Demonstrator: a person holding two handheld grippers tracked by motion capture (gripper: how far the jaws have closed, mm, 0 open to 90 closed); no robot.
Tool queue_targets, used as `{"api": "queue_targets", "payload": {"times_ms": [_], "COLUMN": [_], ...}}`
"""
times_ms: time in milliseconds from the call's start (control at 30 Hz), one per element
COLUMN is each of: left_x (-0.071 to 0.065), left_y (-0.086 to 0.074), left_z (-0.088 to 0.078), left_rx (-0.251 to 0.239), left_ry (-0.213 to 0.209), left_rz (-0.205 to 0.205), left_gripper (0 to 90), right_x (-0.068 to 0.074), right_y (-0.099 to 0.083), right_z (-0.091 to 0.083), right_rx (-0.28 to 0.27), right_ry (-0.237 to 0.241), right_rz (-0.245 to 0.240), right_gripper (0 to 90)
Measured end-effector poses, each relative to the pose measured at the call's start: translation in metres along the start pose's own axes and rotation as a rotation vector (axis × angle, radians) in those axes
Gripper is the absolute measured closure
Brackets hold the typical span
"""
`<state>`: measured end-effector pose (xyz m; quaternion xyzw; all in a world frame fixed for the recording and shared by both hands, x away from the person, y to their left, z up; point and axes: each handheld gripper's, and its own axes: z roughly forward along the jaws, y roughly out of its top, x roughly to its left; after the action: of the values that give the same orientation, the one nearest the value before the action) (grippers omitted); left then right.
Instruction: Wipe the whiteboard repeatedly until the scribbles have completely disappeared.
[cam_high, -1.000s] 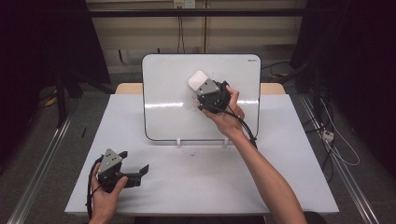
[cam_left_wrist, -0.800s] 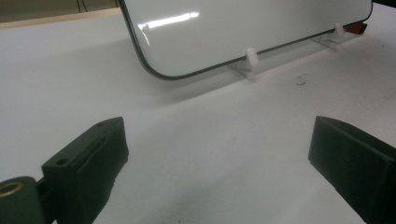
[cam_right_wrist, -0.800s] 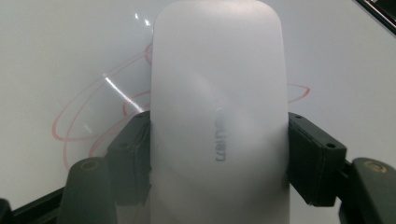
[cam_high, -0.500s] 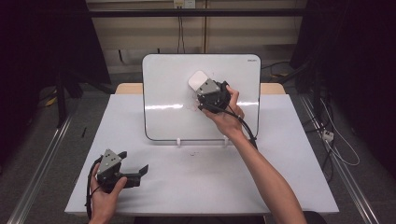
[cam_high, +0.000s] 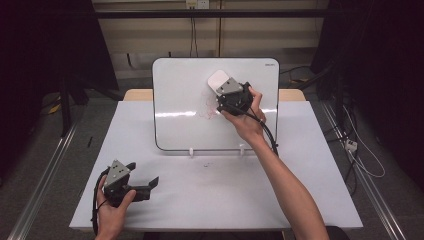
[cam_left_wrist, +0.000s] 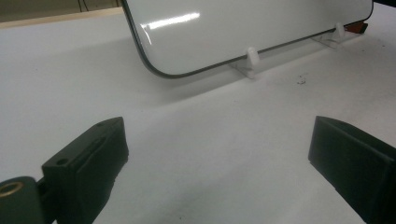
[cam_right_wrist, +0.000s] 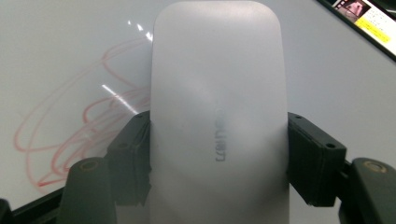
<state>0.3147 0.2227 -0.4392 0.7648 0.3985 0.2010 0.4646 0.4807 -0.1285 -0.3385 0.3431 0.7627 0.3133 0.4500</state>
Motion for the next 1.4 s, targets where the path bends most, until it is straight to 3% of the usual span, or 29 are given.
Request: {"api": "queue_targets", "payload": {"times_ms": [100, 267, 600, 733, 933, 1033, 1400], "left_x": [0.000, -0.001, -0.002, -0.002, -0.002, -0.002, 0.000], "left_y": [-0.001, 0.000, 0.000, 0.000, 0.000, 0.000, 0.000], "left_z": [0.001, 0.002, 0.004, 0.003, 0.002, 0.002, 0.000], "left_rx": [0.004, 0.005, 0.013, 0.018, 0.012, 0.013, 0.006], "left_ry": [0.003, 0.000, -0.003, -0.002, 0.000, -0.001, 0.002], "left_rz": [-0.004, 0.006, 0.012, 0.017, 0.012, 0.013, 0.006], "left_gripper": [4.4, 4.5, 4.5, 4.5, 4.5, 4.5, 4.5], "right_x": [-0.006, 0.000, 0.025, 0.038, 0.055, 0.051, 0.036], "right_y": [0.000, -0.003, -0.012, -0.018, -0.019, -0.019, -0.008], "right_z": [0.000, 0.000, -0.003, -0.004, -0.006, -0.005, -0.001], "right_rx": [-0.005, -0.008, -0.017, -0.036, -0.034, -0.033, -0.029], "right_ry": [-0.010, -0.018, 0.007, 0.008, 0.037, 0.061, 0.051], "right_rz": [0.027, 0.028, -0.020, -0.006, -0.045, -0.034, -0.031], "right_gripper": [31.5, 31.6, 31.6, 31.6, 31.6, 31.5, 31.6]}}
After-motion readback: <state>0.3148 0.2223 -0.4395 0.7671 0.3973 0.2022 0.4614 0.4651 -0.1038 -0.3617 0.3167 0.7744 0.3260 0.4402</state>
